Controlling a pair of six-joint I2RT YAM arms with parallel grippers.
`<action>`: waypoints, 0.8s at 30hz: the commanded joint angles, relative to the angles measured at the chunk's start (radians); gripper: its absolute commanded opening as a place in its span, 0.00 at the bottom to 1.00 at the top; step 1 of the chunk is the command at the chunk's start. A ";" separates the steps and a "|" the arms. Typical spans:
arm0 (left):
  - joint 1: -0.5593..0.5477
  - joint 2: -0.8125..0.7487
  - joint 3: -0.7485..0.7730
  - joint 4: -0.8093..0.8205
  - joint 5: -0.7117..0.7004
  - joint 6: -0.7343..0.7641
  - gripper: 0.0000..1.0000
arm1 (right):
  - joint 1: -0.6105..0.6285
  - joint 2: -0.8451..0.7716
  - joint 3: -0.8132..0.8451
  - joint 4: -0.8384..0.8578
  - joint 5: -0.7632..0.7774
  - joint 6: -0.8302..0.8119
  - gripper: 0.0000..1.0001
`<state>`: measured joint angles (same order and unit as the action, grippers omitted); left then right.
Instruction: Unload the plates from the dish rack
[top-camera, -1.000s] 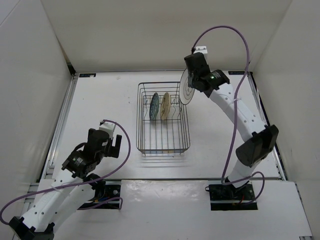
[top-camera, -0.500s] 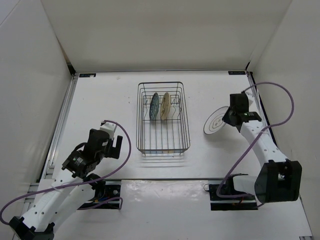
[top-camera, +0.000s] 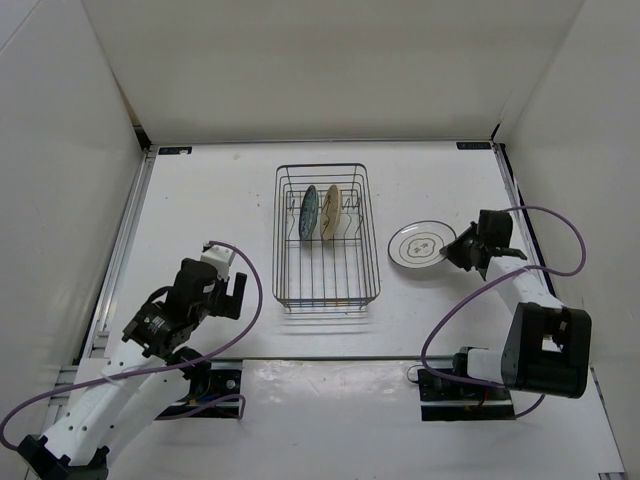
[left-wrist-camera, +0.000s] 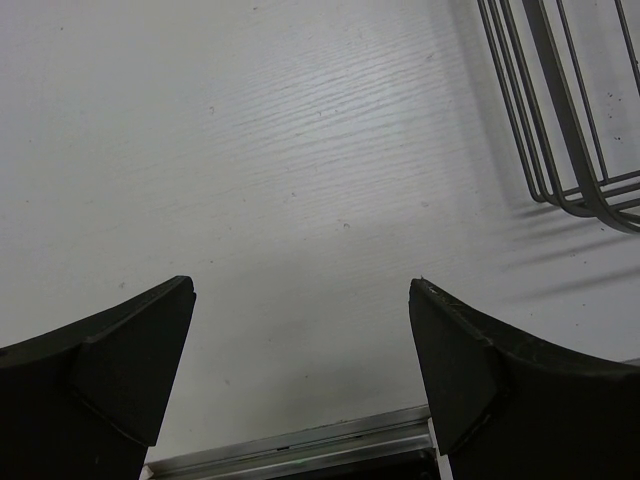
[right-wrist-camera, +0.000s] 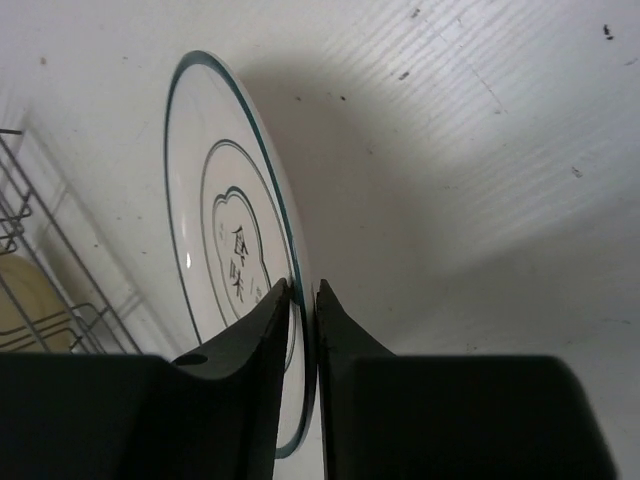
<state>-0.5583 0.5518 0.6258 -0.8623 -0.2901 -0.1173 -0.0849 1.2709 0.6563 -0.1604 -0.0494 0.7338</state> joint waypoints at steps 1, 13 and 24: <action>0.003 -0.004 0.005 0.011 0.008 -0.002 0.99 | -0.013 0.025 -0.023 -0.080 0.014 -0.052 0.19; 0.003 0.013 -0.003 0.009 -0.023 -0.007 0.99 | -0.015 0.038 0.147 -0.231 0.108 -0.132 0.48; 0.003 0.025 0.003 0.002 -0.027 -0.001 0.99 | 0.011 -0.056 0.198 -0.184 0.004 -0.189 0.52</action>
<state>-0.5583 0.5800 0.6254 -0.8612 -0.3073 -0.1204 -0.0895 1.2739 0.8108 -0.3943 0.0364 0.5842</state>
